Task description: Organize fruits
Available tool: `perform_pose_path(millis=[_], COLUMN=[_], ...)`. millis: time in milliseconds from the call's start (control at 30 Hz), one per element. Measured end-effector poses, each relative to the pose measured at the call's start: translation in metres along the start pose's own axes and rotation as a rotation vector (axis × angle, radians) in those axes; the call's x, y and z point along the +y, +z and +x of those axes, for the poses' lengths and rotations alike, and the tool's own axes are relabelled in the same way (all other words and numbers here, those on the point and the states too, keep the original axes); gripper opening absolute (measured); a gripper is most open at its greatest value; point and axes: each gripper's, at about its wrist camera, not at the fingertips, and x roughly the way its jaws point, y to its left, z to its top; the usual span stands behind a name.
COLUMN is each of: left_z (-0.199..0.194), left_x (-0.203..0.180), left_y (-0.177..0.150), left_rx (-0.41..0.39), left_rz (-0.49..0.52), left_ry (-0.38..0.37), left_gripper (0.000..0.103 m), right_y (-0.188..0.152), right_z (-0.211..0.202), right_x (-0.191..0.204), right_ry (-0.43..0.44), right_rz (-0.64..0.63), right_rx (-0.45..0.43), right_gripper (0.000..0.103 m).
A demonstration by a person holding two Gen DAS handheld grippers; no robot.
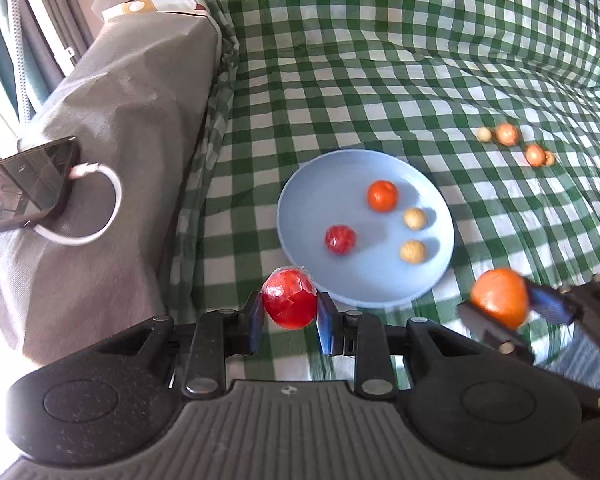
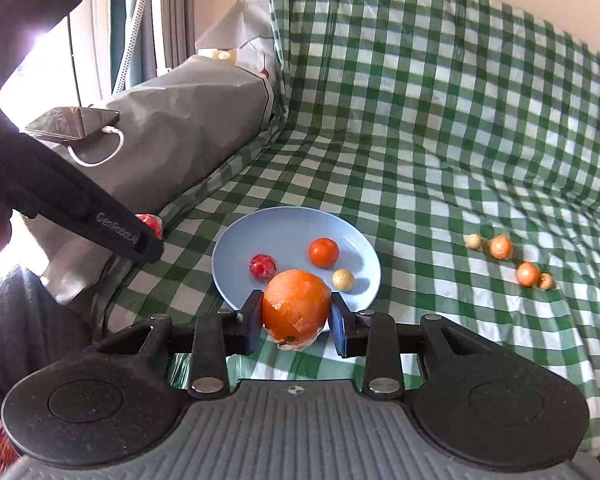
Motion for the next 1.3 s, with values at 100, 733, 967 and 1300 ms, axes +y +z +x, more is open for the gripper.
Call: perform_pose_path(millis=[100, 733, 967, 1300], left_z=[0.018, 0.11, 0.096, 0.027], left_x=[-0.001, -0.01, -0.008, -0.004], left_y=[0.012, 0.058, 0.069, 0.016], left_rx=[0.012, 0.071, -0.03, -0.062], left_rz=[0.005, 0.035, 0.029, 0.071], left_ry=[-0.001, 0.024, 0.046, 0.056], left_gripper=[0.031, 0.031, 0.103, 0.103], right_y=[0.006, 0.019, 0.031, 0.019], right_z=[0.022, 0.119, 0.135, 0.06], right_x=[-0.002, -0.025, -0.028, -0.022], right_ry=[0.008, -0.002, -0.012, 0.01], right_rz=[0.02, 0.056, 0.06, 0.04], right_rx=[0.03, 0.164, 0.163, 0.148], right_gripper=[0.036, 0.036, 0.057, 0.097])
